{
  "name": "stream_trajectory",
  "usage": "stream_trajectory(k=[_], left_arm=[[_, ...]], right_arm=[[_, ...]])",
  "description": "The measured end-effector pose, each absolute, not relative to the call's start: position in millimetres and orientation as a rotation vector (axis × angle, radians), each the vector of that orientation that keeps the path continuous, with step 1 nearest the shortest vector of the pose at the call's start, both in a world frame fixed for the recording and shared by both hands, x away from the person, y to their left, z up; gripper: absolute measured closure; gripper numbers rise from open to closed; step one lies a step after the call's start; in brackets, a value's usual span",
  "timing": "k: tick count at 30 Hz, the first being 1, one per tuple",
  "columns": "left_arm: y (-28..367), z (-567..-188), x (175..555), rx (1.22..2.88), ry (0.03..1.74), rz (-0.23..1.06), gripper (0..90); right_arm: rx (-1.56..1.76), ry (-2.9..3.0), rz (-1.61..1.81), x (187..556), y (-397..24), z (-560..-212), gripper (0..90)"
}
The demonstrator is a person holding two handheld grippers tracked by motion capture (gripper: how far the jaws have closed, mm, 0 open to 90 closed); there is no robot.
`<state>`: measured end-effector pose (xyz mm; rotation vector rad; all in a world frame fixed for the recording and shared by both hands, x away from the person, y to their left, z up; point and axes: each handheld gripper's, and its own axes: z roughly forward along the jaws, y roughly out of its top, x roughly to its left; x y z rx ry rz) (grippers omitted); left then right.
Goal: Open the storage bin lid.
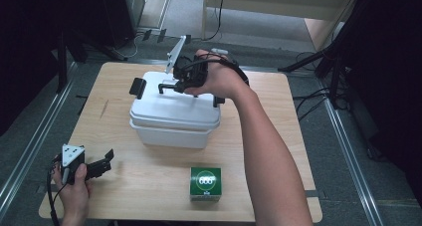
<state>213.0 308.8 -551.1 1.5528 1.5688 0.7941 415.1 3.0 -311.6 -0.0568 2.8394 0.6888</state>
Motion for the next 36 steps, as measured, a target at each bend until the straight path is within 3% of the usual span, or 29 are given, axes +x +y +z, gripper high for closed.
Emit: stream_trajectory(k=[17,36], left_arm=[[308,-551,213,1.545,1.57,0.799,1.7],[307,-551,213,1.564,1.563,0.811,1.7]], right_arm=[[-0.045,2.803,0.673,406,-46,-292,85.6],[0.031,2.763,0.641,395,-128,-283,85.6]])
